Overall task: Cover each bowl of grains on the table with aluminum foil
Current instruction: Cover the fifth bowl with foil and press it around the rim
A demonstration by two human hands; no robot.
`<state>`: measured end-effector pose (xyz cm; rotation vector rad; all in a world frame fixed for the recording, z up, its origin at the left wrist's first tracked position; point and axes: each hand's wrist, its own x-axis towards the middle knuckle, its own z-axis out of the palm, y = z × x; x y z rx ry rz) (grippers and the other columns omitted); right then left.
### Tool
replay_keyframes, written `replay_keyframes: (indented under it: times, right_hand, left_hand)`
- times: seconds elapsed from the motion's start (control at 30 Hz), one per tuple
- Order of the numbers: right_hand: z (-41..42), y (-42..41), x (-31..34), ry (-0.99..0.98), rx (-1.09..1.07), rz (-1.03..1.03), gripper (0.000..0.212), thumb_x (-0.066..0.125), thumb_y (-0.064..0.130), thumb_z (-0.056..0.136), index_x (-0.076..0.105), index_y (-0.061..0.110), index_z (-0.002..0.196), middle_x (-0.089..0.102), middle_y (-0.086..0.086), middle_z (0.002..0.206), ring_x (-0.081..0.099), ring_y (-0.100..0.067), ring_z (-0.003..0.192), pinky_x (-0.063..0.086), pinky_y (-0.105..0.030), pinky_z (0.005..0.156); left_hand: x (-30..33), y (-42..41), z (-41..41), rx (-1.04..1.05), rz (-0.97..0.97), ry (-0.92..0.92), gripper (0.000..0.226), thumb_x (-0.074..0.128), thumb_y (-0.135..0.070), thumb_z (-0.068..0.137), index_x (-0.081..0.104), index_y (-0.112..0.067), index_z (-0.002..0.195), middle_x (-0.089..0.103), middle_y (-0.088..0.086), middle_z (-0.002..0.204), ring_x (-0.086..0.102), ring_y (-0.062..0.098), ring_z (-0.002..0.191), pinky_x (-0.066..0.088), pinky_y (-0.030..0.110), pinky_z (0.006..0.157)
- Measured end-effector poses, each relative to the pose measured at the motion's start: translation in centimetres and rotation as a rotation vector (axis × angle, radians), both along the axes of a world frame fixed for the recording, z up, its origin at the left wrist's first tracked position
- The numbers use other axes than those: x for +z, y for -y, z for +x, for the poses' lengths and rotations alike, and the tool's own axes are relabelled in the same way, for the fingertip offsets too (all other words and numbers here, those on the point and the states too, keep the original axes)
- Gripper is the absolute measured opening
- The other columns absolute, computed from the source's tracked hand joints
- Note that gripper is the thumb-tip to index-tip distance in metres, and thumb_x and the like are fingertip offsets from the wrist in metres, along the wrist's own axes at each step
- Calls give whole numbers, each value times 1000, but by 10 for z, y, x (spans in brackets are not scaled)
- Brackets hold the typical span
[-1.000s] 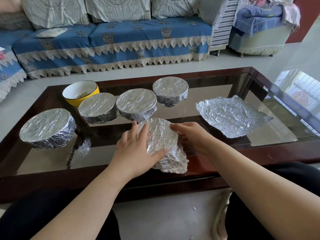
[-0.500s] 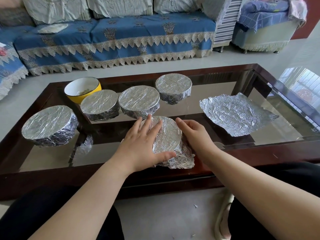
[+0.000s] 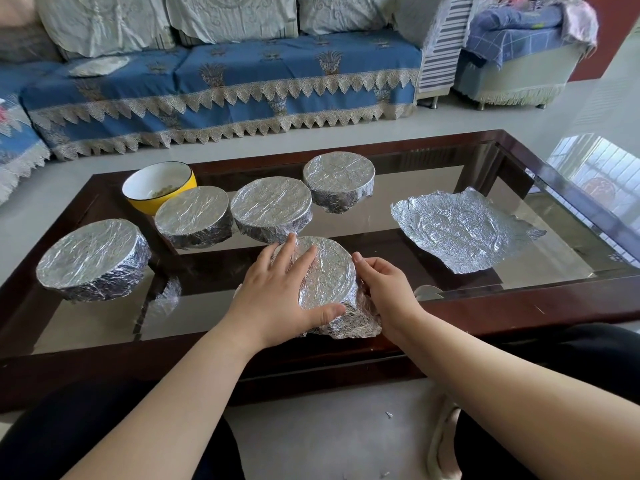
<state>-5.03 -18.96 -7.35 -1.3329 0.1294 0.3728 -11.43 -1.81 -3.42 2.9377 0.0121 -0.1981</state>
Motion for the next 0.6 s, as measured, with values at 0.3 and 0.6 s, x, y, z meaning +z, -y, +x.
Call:
replay_keyframes:
  times: [0.3,0.6]
  right_hand:
    - [3,-3,0,-31,-9,-23,22,64,28,94,64,7,88,55,-3,61,49,-15,50,45,-25,49]
    - [7,-9,-2,-31,-39,-78,8,64,17,94,67,11,91,63,-11,77,57,-14,54,49,-25,49]
  left_hand:
    - [1,1,1,1,12,-6,110,26,-94,64,-5,-41,155,-22,-8,163,-15,20,149,4,47,121]
    - [-1,0,1,-6,28,19,110,24,-93,64,-3,-39,156,-20,-6,163,-14,20,149,5,47,121]
